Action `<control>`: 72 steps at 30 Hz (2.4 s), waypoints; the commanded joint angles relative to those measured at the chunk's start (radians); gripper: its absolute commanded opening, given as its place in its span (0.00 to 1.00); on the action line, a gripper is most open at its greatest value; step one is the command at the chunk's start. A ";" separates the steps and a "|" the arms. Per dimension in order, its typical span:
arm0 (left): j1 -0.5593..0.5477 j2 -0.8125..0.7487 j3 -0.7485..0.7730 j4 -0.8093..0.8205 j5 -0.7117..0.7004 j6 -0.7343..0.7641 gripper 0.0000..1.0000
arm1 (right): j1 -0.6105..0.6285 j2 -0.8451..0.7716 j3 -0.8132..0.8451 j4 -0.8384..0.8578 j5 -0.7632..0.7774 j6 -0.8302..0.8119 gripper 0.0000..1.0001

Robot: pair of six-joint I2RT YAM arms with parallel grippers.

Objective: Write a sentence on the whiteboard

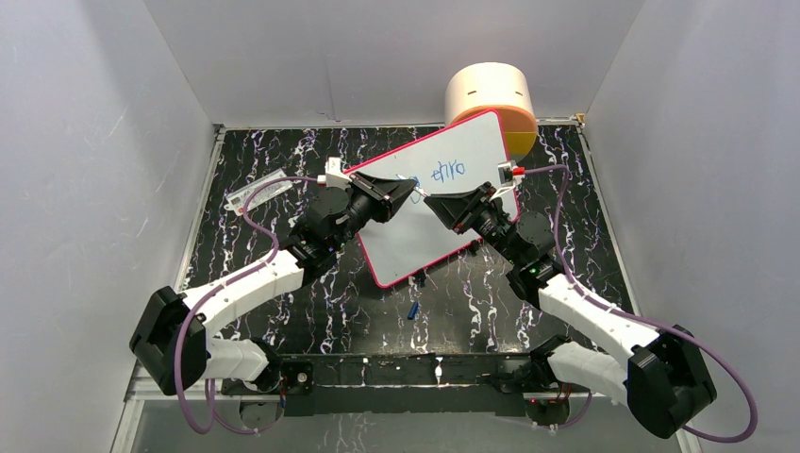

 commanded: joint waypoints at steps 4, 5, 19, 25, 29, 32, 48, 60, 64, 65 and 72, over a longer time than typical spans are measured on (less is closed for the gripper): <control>-0.003 -0.007 0.023 0.030 0.012 0.010 0.00 | 0.000 -0.005 0.022 0.080 0.003 -0.002 0.23; -0.003 -0.007 0.021 0.032 0.013 0.010 0.00 | -0.001 -0.005 0.021 0.081 0.005 -0.004 0.23; -0.003 -0.077 0.008 -0.050 -0.031 0.208 0.25 | -0.003 -0.051 0.075 -0.063 0.002 -0.129 0.00; -0.002 -0.124 0.111 -0.158 0.009 0.583 0.50 | -0.014 -0.080 0.193 -0.331 0.019 -0.281 0.00; -0.001 -0.142 0.214 -0.363 -0.003 0.768 0.65 | -0.018 -0.081 0.268 -0.500 0.069 -0.378 0.00; 0.002 -0.177 0.234 -0.475 -0.064 0.867 0.72 | -0.032 -0.081 0.308 -0.607 0.116 -0.439 0.00; 0.495 -0.203 0.266 -0.743 0.419 1.009 0.76 | -0.108 -0.104 0.376 -0.778 0.231 -0.612 0.00; 0.611 -0.036 0.233 -0.517 0.829 0.983 0.66 | -0.109 -0.127 0.364 -0.766 0.251 -0.656 0.00; 0.612 0.020 0.245 -0.480 0.885 1.004 0.59 | -0.109 -0.129 0.362 -0.763 0.254 -0.662 0.00; 0.611 0.035 0.250 -0.484 0.896 1.012 0.57 | -0.108 -0.128 0.362 -0.763 0.255 -0.662 0.00; 0.615 0.063 0.237 -0.478 0.967 1.077 0.42 | -0.109 -0.134 0.354 -0.753 0.247 -0.680 0.00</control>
